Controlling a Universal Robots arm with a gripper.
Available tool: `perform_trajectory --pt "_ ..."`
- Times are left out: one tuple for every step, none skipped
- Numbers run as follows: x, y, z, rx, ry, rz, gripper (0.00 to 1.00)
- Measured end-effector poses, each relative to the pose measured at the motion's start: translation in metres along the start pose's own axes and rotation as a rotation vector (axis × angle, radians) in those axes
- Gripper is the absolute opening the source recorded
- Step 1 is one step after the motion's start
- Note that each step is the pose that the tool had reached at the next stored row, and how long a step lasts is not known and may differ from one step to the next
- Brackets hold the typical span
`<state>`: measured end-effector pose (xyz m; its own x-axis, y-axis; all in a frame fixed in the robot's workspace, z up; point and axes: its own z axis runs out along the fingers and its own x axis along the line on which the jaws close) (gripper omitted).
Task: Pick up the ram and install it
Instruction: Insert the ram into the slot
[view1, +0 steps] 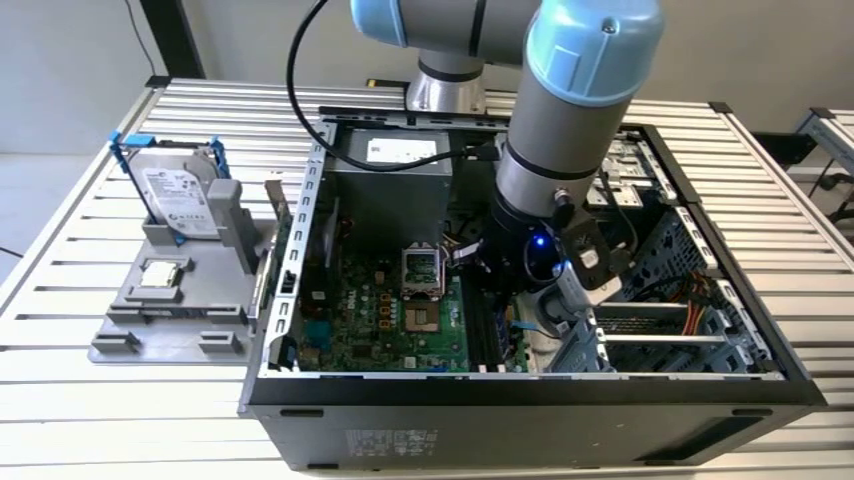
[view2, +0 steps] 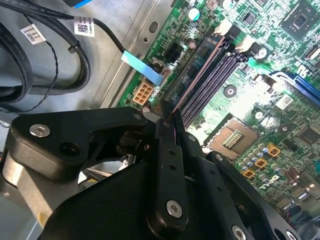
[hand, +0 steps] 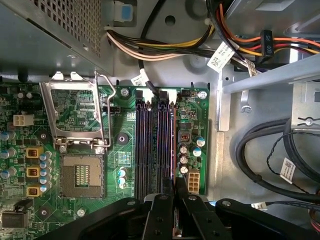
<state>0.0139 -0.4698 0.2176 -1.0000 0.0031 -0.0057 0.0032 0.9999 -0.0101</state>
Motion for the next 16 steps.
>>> perform_trajectory --pt "0.0 0.0 0.0001 -0.0001 0.0 0.0 0.0" --pt "0.0 0.0 0.0001 -0.0001 0.0 0.0 0.0" --pt "0.0 0.0 0.0001 -0.0001 0.0 0.0 0.0" --pt "0.0 0.0 0.0 -0.0001 0.0 0.0 0.0" --pt "0.0 0.0 -0.0008 0.0003 -0.0001 0.0 0.0" --pt "0.0 0.0 -0.0023 0.0008 -0.0001 0.0 0.0" --pt "0.0 0.0 -0.0031 0.0013 0.0 0.0 0.0" --pt "0.0 0.0001 -0.0032 0.0012 -0.0001 0.0 0.0" --pt "0.0001 0.0001 -0.0033 0.0012 -0.0001 0.002 0.0" --pt "0.0006 0.0 -0.0033 0.0012 -0.0003 0.005 0.0" --pt "0.0006 0.0 -0.0034 0.0015 -0.0006 0.007 0.0" --pt "0.0006 0.0002 -0.0036 0.002 -0.0009 0.009 0.0" --pt "0.0006 0.0002 -0.0036 0.0019 -0.0011 0.01 0.0" --pt "0.0008 0.0002 -0.0036 0.0019 -0.0011 0.012 0.0" --pt "0.001 0.0003 -0.0034 0.0017 -0.0012 0.014 0.0" --pt "0.0011 0.0008 -0.0034 0.0018 -0.0011 0.016 0.0"
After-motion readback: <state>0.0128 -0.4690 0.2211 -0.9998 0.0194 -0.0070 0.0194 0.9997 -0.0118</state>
